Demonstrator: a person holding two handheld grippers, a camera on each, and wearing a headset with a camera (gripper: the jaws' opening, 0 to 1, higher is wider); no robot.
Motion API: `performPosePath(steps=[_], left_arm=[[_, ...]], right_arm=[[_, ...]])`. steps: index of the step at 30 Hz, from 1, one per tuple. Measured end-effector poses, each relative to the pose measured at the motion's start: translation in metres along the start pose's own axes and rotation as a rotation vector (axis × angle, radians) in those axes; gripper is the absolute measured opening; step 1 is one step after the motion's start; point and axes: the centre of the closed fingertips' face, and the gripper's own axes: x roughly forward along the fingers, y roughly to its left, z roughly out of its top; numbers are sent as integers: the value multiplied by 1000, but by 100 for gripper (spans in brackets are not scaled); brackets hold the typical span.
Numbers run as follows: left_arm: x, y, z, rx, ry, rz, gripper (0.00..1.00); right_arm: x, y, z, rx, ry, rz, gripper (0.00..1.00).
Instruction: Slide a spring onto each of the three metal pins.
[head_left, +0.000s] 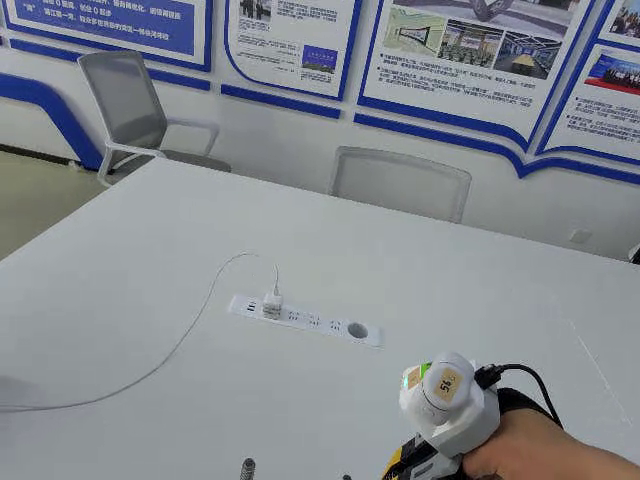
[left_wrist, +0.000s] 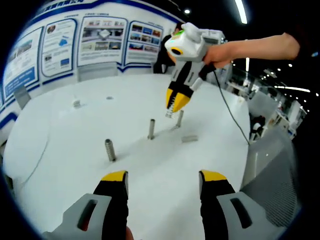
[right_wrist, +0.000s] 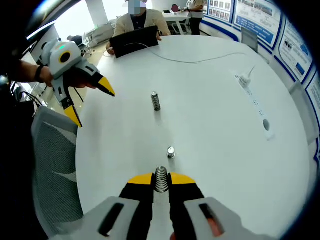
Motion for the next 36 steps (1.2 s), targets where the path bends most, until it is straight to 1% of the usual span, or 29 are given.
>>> performPosePath(steps=[12, 19, 25, 30, 36], left_arm=[[-4, 8, -6, -25, 5, 20, 62], [-9, 13, -11, -41, 8, 31, 62], [-11, 14, -14, -52, 10, 34, 62], [-12, 15, -13, -57, 5, 37, 62], [-14, 17, -15, -64, 4, 41, 62]], right_arm=[[9, -5, 5, -11, 12, 4, 12], [11, -11, 13, -9, 6, -1, 12], [16, -13, 18, -10, 5, 2, 12], [20, -13, 20, -17, 12, 8, 12], [22, -14, 24, -23, 17, 8, 12]])
